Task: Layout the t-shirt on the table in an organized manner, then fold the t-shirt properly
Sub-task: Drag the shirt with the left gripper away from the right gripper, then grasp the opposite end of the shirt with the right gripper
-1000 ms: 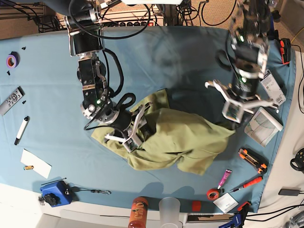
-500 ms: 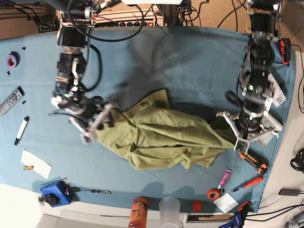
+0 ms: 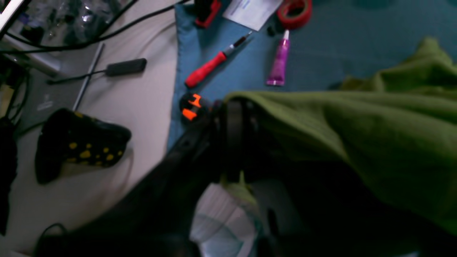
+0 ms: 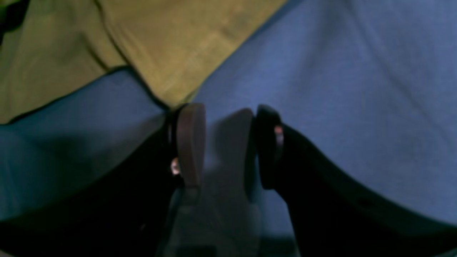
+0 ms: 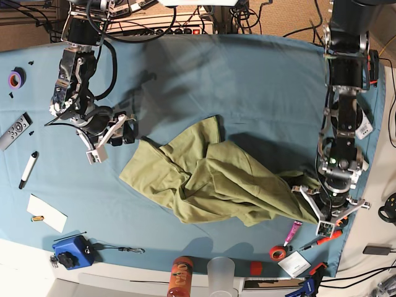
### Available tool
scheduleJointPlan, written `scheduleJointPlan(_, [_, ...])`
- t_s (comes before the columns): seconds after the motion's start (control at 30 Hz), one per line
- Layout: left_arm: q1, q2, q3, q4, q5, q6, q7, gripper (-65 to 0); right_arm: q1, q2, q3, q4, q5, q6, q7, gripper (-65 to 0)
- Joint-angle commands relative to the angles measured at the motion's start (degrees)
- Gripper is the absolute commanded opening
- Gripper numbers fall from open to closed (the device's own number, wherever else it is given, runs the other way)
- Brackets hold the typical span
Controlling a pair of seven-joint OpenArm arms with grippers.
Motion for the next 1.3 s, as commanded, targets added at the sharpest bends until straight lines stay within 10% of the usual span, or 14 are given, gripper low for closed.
scheduleJointPlan(0.0, [-1.4,-0.5,-0.3,0.9,-0.5,0.3,-0.8,-65.0,0.9,0.3,0.1,1.0,0.7,0.4,1.2,-41.4])
scheduleJointPlan(0.1, [-1.1,-0.5,-0.3,0.9,-0.9,0.3,0.3,-63.2,0.9,-0.4,0.1,1.0,0.7,0.4,2.2,-41.4])
scheduleJointPlan(0.27, [-1.1,-0.5,-0.3,1.0,-0.9,3.8,3.8,-35.8,0.9,-2.5,0.1,0.9,-1.9,0.4,4.1,-41.4])
scheduleJointPlan(0.77, [-0.9,-0.5,-0.3,10.9,-4.6,4.8,15.3,-36.0,3.4,-4.1,-3.7,-7.1,-5.2,-0.1,10.9,-41.5])
scheduleJointPlan(0.97, [3.8,-0.5,-0.3,11.0,-8.2,2.5,15.8,-36.0,7.3,-4.1,-7.5,-7.1,-10.8,-3.4,11.6,-64.0])
scheduleJointPlan(1.27, [13.6,-0.5,-0.3,17.9,-8.2,2.0,17.4,-36.0,16.1,-2.3,-8.0,-7.1,-14.1,-6.3,11.6,-65.0])
